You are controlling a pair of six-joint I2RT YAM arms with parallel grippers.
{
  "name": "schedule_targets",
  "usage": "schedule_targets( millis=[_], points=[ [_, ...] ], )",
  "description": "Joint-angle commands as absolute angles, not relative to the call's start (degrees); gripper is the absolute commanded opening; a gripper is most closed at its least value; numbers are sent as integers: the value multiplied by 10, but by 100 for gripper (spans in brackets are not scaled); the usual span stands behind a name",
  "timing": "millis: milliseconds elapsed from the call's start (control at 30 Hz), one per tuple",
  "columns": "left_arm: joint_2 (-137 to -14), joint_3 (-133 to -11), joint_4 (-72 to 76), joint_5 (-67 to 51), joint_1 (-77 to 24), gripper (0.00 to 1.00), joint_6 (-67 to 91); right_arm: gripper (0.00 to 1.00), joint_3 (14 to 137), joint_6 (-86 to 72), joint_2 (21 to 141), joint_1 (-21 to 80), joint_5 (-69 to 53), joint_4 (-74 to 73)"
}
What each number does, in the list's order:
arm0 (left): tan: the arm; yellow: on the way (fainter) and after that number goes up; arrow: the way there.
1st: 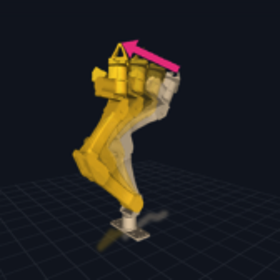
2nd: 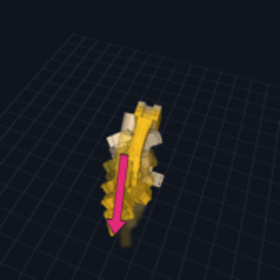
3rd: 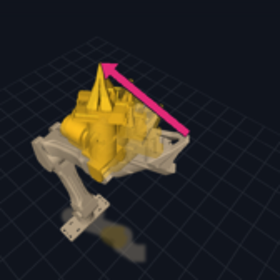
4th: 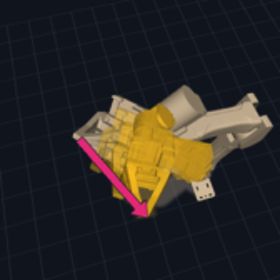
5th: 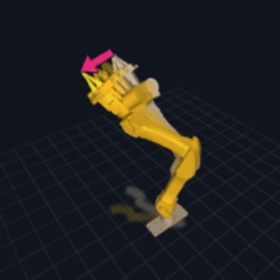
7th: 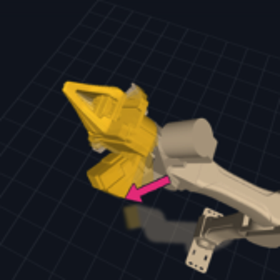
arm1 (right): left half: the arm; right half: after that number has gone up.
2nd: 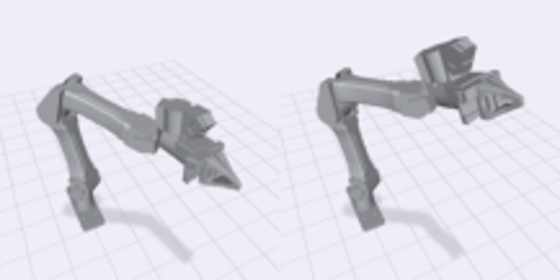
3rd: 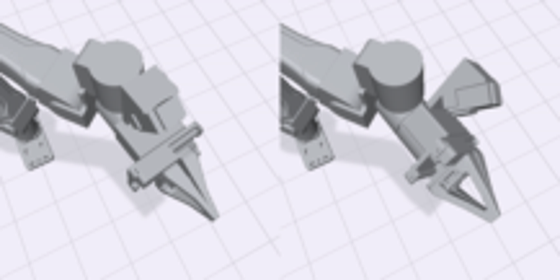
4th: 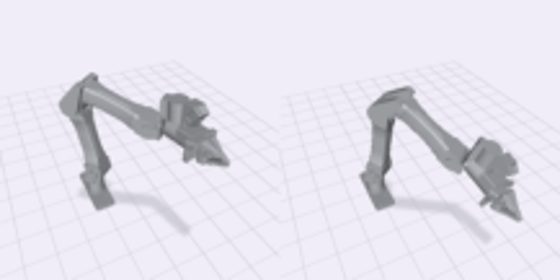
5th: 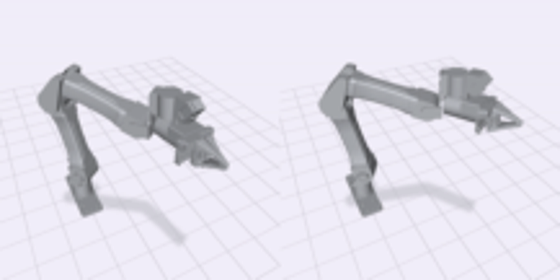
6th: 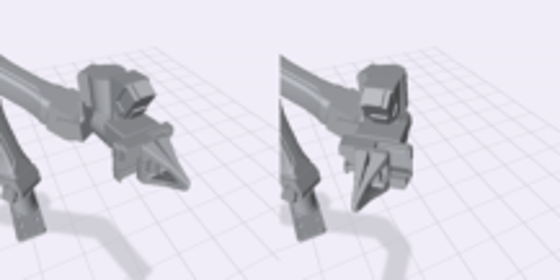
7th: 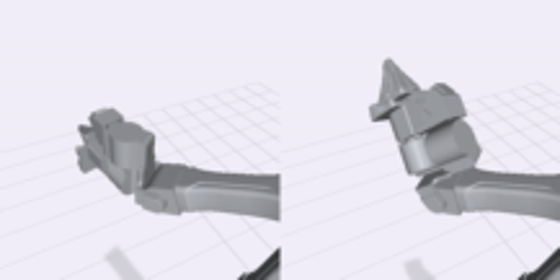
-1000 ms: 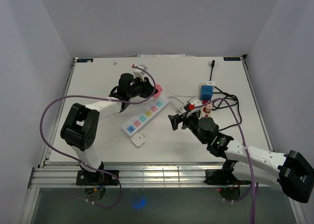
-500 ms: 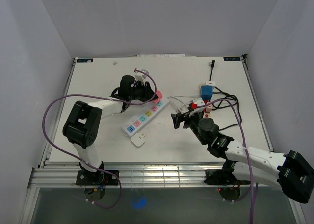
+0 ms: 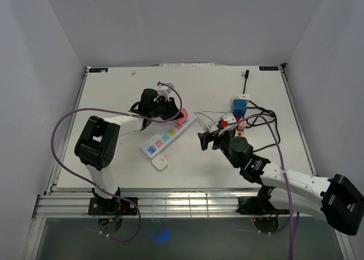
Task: Insert the plug
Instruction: Insert the plug into the socket.
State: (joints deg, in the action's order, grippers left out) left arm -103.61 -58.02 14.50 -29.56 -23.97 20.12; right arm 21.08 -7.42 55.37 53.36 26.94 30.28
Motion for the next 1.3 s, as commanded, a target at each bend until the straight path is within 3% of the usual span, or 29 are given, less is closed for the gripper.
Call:
schedule_targets(
  millis=[0, 1267],
  points=[
    [-1024, -599, 138, -288, -239, 0, 180, 99, 223, -81, 557, 533, 273, 326],
    [-1046, -611, 163, -330, -222, 0, 201, 99, 228, -78, 565, 533, 264, 323]
  ],
)
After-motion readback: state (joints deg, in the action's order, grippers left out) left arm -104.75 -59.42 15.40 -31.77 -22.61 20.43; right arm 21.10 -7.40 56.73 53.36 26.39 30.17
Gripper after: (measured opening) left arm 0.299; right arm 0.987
